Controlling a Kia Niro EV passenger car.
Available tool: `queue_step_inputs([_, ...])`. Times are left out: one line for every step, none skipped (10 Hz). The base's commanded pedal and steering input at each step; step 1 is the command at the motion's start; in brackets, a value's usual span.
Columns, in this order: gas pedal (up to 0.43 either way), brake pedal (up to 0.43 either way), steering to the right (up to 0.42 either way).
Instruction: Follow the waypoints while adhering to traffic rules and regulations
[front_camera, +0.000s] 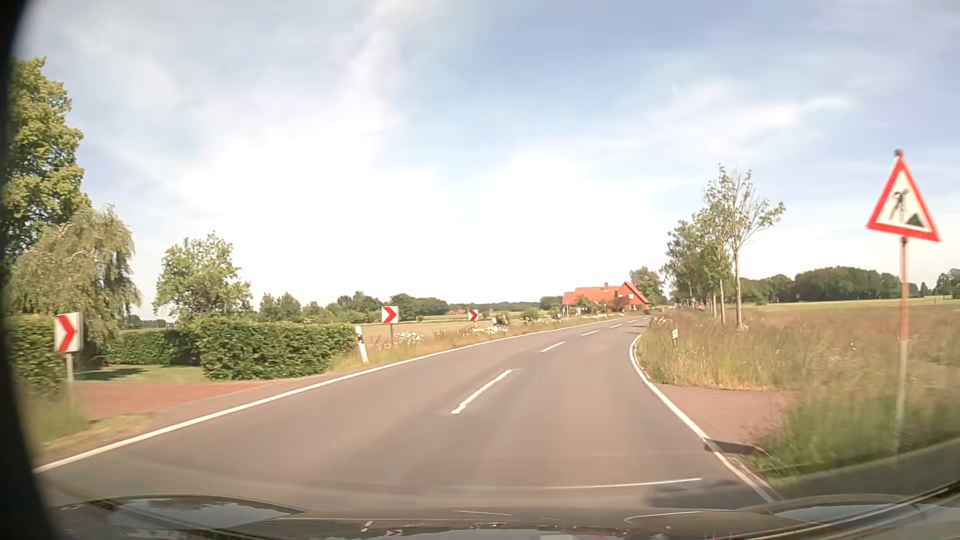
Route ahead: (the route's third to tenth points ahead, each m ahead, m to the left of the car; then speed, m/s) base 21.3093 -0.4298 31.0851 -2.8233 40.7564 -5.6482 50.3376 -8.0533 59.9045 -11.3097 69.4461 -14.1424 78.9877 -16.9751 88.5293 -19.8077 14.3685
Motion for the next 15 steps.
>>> queue_step_inputs([0.039,0.0,0.053])
queue_step_inputs([0.098,0.0,0.053])
queue_step_inputs([0.118,0.0,0.053])
queue_step_inputs([0.15,0.0,0.054])
queue_step_inputs([0.157,0.0,0.053])
queue_step_inputs([0.169,0.0,0.052])
queue_step_inputs([0.169,0.0,0.049])
queue_step_inputs([0.169,0.0,0.046])
queue_step_inputs([0.177,0.0,0.043])
queue_step_inputs([0.189,0.0,0.043])
queue_step_inputs([0.189,0.0,0.043])
queue_step_inputs([0.189,0.0,0.043])
queue_step_inputs([0.189,0.0,0.042])
queue_step_inputs([0.189,0.0,0.04])
queue_step_inputs([0.189,0.0,0.035])
